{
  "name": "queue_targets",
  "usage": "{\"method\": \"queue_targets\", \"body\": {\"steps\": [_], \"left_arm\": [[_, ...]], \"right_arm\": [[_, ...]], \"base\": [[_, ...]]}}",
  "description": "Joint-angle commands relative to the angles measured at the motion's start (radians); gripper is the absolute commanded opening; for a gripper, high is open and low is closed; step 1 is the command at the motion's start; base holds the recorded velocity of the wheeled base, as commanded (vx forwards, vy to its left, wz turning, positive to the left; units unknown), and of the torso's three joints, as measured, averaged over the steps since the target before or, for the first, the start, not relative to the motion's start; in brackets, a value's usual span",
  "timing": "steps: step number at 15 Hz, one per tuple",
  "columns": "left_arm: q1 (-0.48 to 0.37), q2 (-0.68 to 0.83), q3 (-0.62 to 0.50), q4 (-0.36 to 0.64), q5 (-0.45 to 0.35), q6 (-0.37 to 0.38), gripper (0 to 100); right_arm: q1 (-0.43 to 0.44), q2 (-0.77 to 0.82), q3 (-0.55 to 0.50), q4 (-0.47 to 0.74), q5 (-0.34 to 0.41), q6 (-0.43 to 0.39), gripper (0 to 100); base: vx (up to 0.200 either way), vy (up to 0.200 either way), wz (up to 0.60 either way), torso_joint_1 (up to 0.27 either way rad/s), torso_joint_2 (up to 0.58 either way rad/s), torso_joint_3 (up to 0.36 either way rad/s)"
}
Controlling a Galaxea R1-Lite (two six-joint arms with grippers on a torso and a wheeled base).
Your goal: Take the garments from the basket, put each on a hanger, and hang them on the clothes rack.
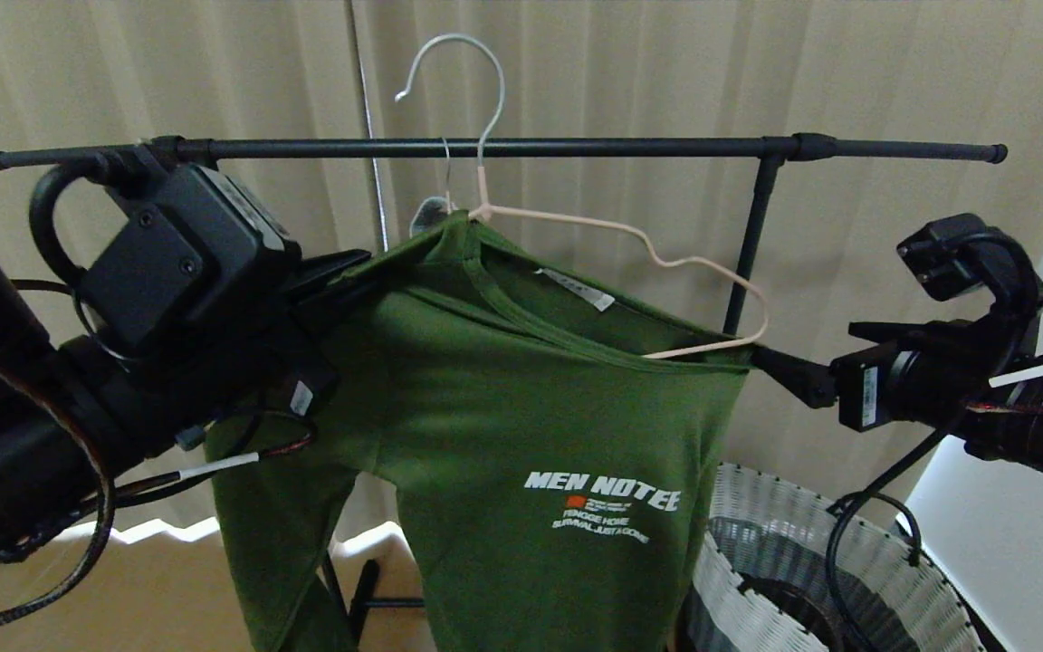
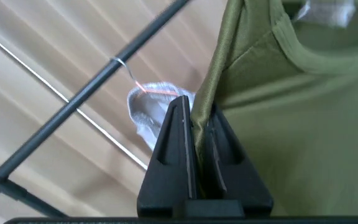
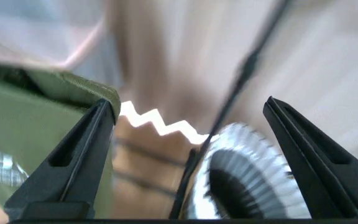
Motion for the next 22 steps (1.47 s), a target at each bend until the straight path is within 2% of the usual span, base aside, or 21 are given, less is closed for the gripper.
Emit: {"method": "queue_targets", "body": {"steps": [1, 2, 3, 8, 10, 12, 14, 17, 19, 22], "left_arm": [[0.001, -0.001, 0.023, 0.000, 0.002, 0.014, 0], [0.030, -0.006, 0.049, 0.000, 0.017, 0.075, 0], [0.048, -0.006, 0.054, 0.000, 0.019, 0.103, 0], [0.073, -0.001, 0.086, 0.000, 0.020, 0.117, 0], [0.071, 0.011, 0.058, 0.000, 0.083, 0.115, 0], [0.071, 0.017, 0.046, 0.000, 0.126, 0.098, 0], [0.065, 0.018, 0.051, 0.000, 0.126, 0.058, 0], [0.054, 0.026, 0.064, 0.000, 0.117, 0.020, 0], [0.012, 0.025, 0.067, 0.000, 0.117, -0.035, 0], [-0.035, 0.022, 0.077, -0.002, 0.114, -0.055, 0]], "right_arm": [[-0.019, 0.001, -0.026, 0.001, -0.002, 0.000, 100], [-0.031, 0.001, -0.055, 0.016, -0.001, 0.000, 100], [-0.031, 0.001, -0.066, 0.026, -0.001, 0.000, 100], [-0.010, -0.010, -0.085, 0.027, 0.007, -0.003, 100], [0.137, -0.057, -0.079, 0.052, 0.044, -0.013, 100], [0.238, -0.082, -0.087, 0.144, 0.044, -0.062, 100], [0.283, -0.071, -0.096, 0.154, 0.044, -0.106, 100], [0.286, -0.007, -0.161, 0.148, 0.042, -0.128, 100], [0.286, 0.061, -0.220, 0.141, 0.039, -0.132, 100], [0.291, 0.099, -0.282, 0.142, 0.039, -0.172, 100]], "base": [[0.000, 0.000, 0.00, 0.000, 0.00, 0.000], [0.000, 0.000, 0.00, 0.000, 0.00, 0.000], [0.000, 0.000, 0.00, 0.000, 0.00, 0.000], [0.000, 0.000, 0.00, 0.000, 0.00, 0.000], [0.000, 0.000, 0.00, 0.000, 0.00, 0.000], [0.000, 0.000, 0.00, 0.000, 0.00, 0.000], [0.000, 0.000, 0.00, 0.000, 0.00, 0.000], [0.000, 0.000, 0.00, 0.000, 0.00, 0.000], [0.000, 0.000, 0.00, 0.000, 0.00, 0.000], [0.000, 0.000, 0.00, 0.000, 0.00, 0.000]]}}
